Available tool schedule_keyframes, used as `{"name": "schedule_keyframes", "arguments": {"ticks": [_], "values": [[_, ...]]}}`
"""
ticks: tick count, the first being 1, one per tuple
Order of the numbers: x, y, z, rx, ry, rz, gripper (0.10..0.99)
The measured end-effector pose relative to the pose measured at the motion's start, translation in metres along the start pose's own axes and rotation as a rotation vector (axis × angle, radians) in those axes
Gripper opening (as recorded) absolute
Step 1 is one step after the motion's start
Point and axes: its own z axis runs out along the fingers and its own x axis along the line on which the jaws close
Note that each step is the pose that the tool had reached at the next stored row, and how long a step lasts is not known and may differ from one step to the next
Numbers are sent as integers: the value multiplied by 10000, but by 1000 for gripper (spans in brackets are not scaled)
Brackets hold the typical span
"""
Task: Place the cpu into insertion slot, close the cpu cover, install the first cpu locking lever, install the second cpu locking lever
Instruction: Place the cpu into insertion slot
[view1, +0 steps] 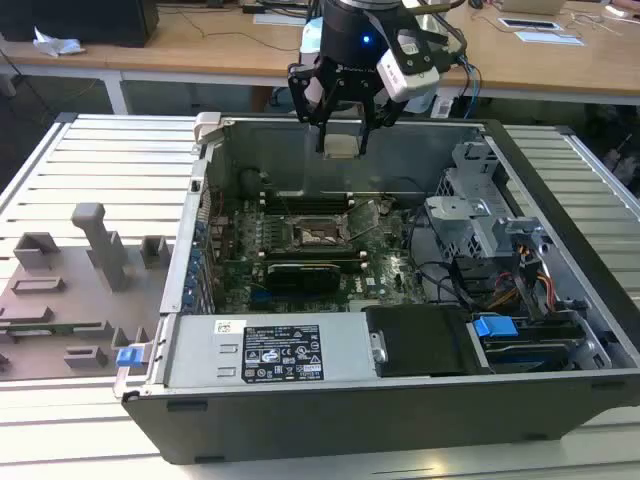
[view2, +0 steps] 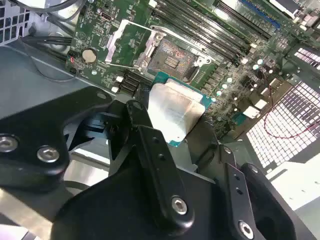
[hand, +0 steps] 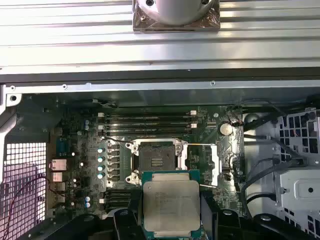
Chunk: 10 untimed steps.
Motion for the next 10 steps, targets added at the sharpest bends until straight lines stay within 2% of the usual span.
{"name": "schedule_keyframes", "arguments": {"ticks": [10], "values": [[-3, -13, 148, 5, 0, 0, 545]]}}
